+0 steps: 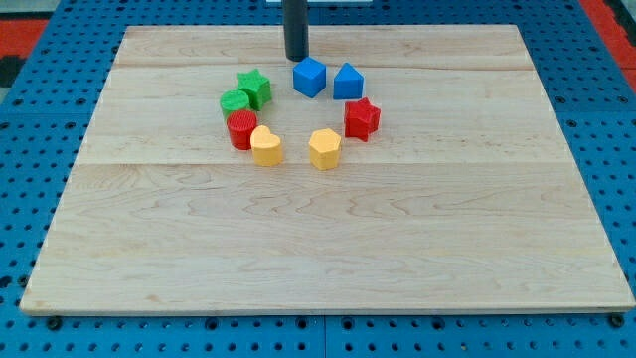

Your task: Move the blue triangle above the red star

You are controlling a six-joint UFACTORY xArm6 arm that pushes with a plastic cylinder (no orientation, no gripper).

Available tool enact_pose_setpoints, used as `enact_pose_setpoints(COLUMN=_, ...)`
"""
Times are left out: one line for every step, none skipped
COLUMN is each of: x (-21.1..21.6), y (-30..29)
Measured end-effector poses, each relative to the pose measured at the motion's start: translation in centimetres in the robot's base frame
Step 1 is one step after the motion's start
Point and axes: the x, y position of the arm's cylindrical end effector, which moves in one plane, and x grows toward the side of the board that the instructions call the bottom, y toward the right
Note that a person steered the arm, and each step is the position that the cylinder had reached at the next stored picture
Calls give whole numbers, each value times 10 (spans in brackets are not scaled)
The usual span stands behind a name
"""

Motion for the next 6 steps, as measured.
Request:
enact_pose_setpoints(x=7, y=30)
enact_pose_setpoints(x=24, y=45)
enact_pose_setpoints(x=36, y=53)
enact_pose_setpoints(x=43, y=64)
enact_pose_setpoints(x=46, y=64)
enact_pose_setpoints(x=53, y=70)
